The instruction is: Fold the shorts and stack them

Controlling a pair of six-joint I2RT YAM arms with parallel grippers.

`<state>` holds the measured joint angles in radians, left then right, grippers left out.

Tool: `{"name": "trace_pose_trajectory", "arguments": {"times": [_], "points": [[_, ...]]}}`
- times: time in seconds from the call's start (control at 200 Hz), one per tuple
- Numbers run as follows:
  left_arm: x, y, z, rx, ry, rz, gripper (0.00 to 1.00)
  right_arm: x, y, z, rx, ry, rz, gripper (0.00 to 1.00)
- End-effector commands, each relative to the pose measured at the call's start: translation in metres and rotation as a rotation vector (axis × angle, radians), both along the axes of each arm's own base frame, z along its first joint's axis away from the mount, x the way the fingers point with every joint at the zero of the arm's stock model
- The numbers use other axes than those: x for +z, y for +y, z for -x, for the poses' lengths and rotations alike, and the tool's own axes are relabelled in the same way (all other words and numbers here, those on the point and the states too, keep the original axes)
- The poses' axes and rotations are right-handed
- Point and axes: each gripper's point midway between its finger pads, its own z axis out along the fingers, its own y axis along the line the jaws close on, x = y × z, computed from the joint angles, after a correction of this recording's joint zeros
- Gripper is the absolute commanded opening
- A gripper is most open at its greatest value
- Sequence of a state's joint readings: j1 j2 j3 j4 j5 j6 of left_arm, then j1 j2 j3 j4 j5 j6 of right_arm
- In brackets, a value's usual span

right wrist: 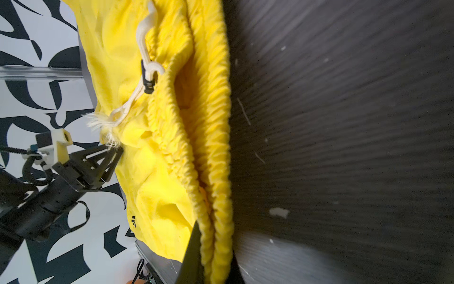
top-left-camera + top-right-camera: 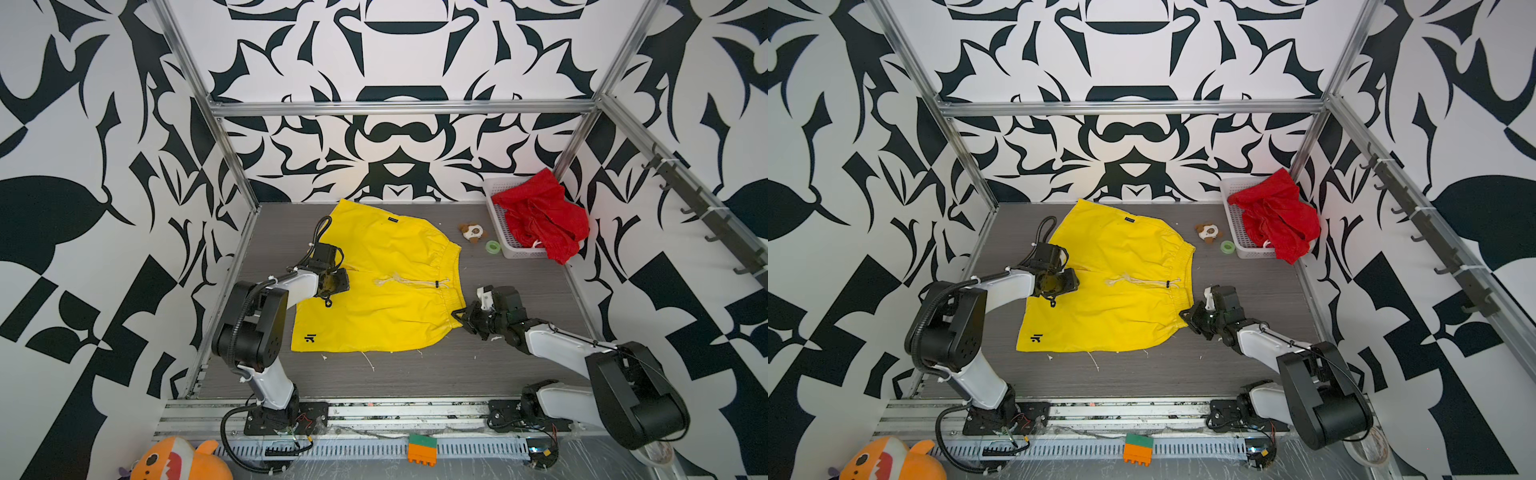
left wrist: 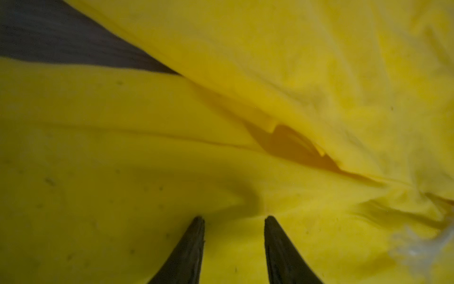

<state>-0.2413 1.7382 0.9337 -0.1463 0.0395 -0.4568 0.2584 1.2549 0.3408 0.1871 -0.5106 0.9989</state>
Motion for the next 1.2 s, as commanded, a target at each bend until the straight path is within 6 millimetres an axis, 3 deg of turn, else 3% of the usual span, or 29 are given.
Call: {"name": "trace_pose_trajectory", "arguments": {"times": [0.0,0.145,0.235,0.335,0.42,0.5,0.61,0.745,0.845,0.95,1.08,1.195], "points": [[-0.036,0.022,0.016,0.074,0.165,-0.005,0.44,0.014,-0.008,-0.011,-0.015,-0.058,0.048,0.04],[-0.045,0.045,-0.003,0.143,0.167,0.012,0.44,0.015,-0.024,-0.007,-0.045,-0.061,0.114,0.04],[-0.045,0.047,-0.018,0.154,0.161,0.045,0.44,0.017,-0.025,-0.005,-0.039,-0.060,0.130,0.03],[-0.027,0.041,-0.030,0.141,0.117,0.072,0.46,0.017,-0.016,-0.007,-0.023,-0.054,0.084,0.03],[0.004,0.039,-0.029,0.144,0.074,0.099,0.47,0.018,-0.012,-0.010,-0.022,-0.061,0.082,0.03],[0.033,0.041,-0.014,0.153,0.052,0.101,0.48,0.021,-0.010,-0.014,-0.028,-0.074,0.080,0.03],[0.074,0.042,0.022,0.176,0.019,0.142,0.48,0.024,-0.008,-0.017,-0.029,-0.085,0.086,0.03],[0.092,0.035,0.078,0.227,0.025,0.247,0.47,0.027,-0.001,-0.017,-0.012,-0.094,0.091,0.03],[0.081,0.022,0.112,0.249,0.079,0.324,0.45,0.027,0.004,-0.015,0.003,-0.101,0.092,0.03],[0.057,0.009,0.140,0.254,0.157,0.343,0.44,0.028,0.006,-0.016,0.009,-0.105,0.089,0.03],[0.030,0.002,0.158,0.279,0.240,0.364,0.44,0.029,0.007,-0.016,0.017,-0.107,0.090,0.03],[0.013,0.012,0.169,0.324,0.274,0.321,0.44,0.027,0.006,-0.015,0.018,-0.103,0.094,0.03]]}}
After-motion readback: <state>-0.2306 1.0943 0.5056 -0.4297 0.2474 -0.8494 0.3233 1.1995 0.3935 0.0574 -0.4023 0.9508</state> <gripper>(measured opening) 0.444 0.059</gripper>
